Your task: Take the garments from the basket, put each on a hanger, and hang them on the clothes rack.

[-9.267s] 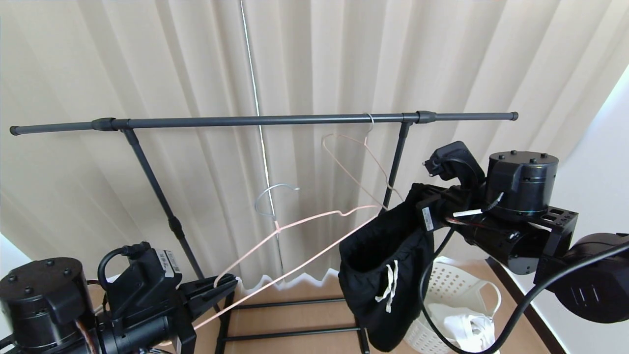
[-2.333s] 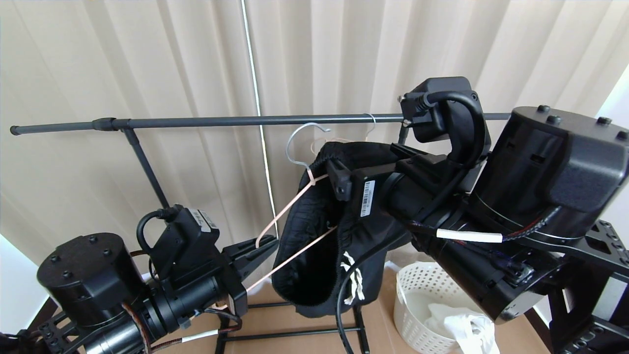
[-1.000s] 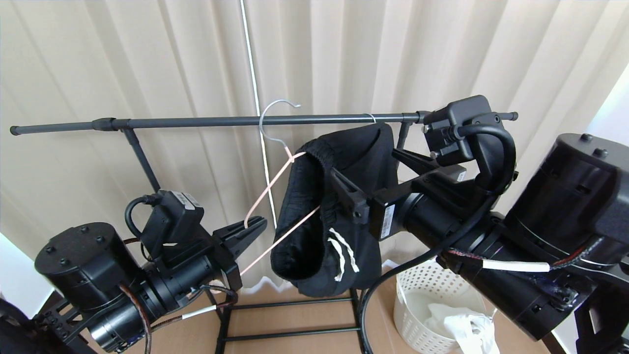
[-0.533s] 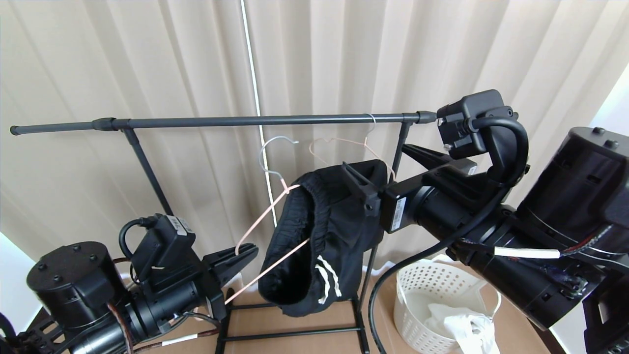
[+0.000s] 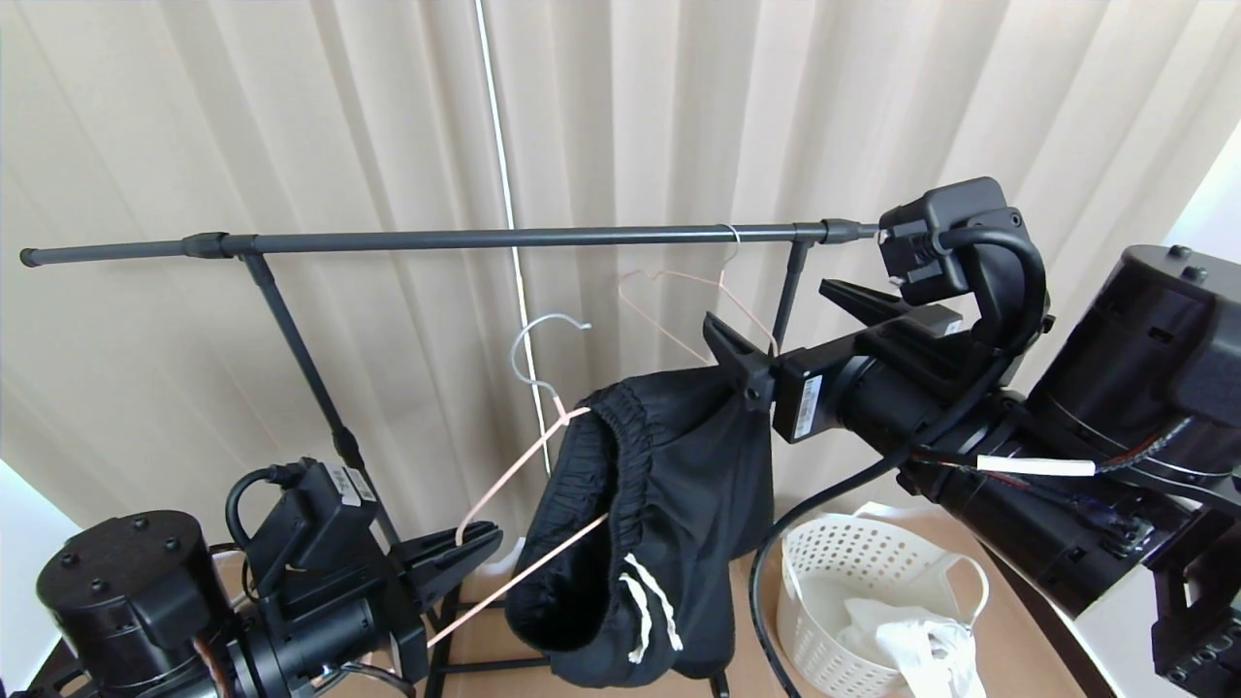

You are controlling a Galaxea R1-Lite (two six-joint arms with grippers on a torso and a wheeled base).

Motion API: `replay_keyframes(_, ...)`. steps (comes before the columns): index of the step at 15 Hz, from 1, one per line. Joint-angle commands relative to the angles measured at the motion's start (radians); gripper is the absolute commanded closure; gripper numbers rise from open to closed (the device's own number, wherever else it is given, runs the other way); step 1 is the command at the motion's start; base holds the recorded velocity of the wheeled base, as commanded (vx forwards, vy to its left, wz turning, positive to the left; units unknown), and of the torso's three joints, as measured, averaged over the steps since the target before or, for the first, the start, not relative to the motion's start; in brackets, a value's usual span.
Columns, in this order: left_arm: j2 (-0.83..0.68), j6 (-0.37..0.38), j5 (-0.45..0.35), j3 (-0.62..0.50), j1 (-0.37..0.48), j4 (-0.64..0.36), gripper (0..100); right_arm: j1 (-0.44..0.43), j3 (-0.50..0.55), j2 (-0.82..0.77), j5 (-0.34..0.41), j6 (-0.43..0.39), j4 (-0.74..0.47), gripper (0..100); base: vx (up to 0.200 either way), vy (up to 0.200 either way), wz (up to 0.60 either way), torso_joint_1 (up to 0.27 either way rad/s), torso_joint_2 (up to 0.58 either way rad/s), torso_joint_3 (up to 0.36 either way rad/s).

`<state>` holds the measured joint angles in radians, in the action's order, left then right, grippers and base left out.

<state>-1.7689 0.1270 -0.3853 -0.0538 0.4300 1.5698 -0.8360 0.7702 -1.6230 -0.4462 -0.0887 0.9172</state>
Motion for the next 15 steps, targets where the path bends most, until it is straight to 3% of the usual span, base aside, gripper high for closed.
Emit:
replay_keyframes(1, 0.019, 0.000, -0.007, 0.005, 0.012, 0.001, 100, 0.008, 0.000, -0.006, 0.001, 0.000, 0.000, 0, 0.000, 0.000, 0.00, 0.000, 0.00, 0.000)
replay_keyframes(6, 0.075, 0.006, -0.060, 0.015, 0.018, 0.001, 100, 0.038, -0.019, 0.000, 0.038, -0.009, -0.006, 0, 0.000, 0.000, 0.00, 0.000, 0.00, 0.000)
replay_keyframes(7, 0.072, 0.006, -0.073, 0.020, 0.010, 0.001, 100, 0.080, -0.032, 0.026, 0.083, -0.014, -0.009, 0, 0.000, 0.000, 0.00, 0.000, 0.00, 0.000)
replay_keyframes(9, 0.068, 0.008, -0.083, 0.015, 0.001, 0.001, 100, 0.189, -0.042, 0.104, 0.244, -0.068, -0.107, 0, 0.000, 0.000, 0.00, 0.000, 0.00, 0.000)
replay_keyframes(10, 0.062, 0.011, -0.121, 0.019, 0.001, 0.001, 100, 0.261, -0.019, 0.163, 0.397, -0.083, -0.256, 0, 0.000, 0.000, 0.00, 0.000, 0.00, 0.000)
replay_keyframes(12, 0.055, 0.031, -0.150, 0.028, 0.001, 0.001, 100, 0.331, 0.057, 0.219, 0.570, -0.106, -0.475, 0, 0.000, 0.000, 0.00, 0.000, 0.00, 0.000)
replay_keyframes(13, 0.055, 0.049, -0.167, 0.028, 0.001, 0.001, 100, 0.397, 0.143, 0.226, 0.675, -0.181, -0.633, 0, 0.000, 0.000, 0.00, 0.000, 0.00, 0.000)
replay_keyframes(14, 0.054, 0.059, -0.187, 0.025, 0.003, 0.001, 100, 0.425, 0.190, 0.227, 0.712, -0.233, -0.727, 0, 0.000, 0.000, 0.00, 0.000, 0.00, 0.000)
replay_keyframes(15, 0.043, 0.080, -0.225, 0.026, 0.006, 0.001, 100, 0.448, 0.291, 0.227, 0.756, -0.336, -0.914, 0, 0.000, 0.000, 0.00, 0.000, 0.00, 0.000)
